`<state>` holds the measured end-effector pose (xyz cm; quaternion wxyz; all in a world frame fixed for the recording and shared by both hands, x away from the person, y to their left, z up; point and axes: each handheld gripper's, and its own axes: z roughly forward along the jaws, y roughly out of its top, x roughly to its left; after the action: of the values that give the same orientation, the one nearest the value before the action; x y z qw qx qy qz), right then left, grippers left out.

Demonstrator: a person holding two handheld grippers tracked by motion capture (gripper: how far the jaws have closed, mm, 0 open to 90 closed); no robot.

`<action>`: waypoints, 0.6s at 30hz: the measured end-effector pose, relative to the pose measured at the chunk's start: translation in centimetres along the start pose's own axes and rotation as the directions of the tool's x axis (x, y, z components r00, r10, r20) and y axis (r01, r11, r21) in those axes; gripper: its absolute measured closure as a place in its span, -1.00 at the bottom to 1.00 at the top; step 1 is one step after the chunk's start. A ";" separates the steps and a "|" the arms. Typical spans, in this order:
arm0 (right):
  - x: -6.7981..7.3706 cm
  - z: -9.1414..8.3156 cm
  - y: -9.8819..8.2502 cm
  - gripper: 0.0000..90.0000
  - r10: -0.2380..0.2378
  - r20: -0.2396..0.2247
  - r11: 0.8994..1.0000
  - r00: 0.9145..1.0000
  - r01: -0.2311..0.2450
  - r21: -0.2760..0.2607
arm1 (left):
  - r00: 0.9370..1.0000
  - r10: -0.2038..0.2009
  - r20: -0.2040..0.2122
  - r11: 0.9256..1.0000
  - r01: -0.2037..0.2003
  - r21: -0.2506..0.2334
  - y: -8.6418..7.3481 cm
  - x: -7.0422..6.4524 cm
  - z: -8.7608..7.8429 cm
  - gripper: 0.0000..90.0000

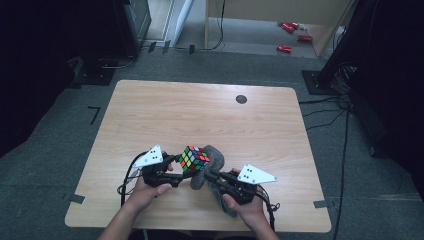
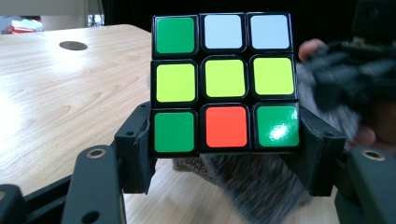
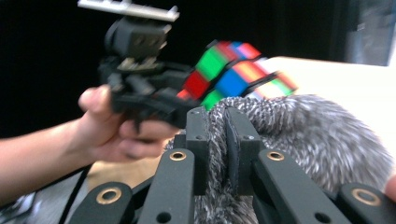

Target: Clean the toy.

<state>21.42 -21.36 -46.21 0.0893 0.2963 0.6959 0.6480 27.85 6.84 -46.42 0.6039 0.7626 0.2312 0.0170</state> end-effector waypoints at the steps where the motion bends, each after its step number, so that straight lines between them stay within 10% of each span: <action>1: 0.2 0.3 -0.2 0.81 -0.004 -0.016 1.000 1.000 0.005 0.015 | 1.000 -0.001 -0.002 1.000 0.001 -0.003 0.0 0.0 -0.1 -0.23; 6: 0.9 0.6 -0.1 0.81 -0.057 -0.001 0.998 0.998 0.057 0.026 | 1.000 0.001 0.005 1.000 -0.001 -0.007 0.0 0.1 -0.2 -0.23; 11: -0.2 -1.0 1.0 0.82 0.002 0.026 0.998 1.000 -0.001 -0.061 | 1.000 0.006 0.013 1.000 -0.006 0.004 0.0 -0.2 0.1 -0.23; 18: 0.4 -0.1 0.3 0.81 -0.008 -0.007 1.000 1.000 0.008 -0.018 | 1.000 0.001 0.003 1.000 -0.001 0.006 0.0 0.0 0.0 -0.23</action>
<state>21.18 -21.27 -45.78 0.0923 0.2906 0.6913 0.6551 27.83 6.82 -46.46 0.6022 0.7644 0.2299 0.0152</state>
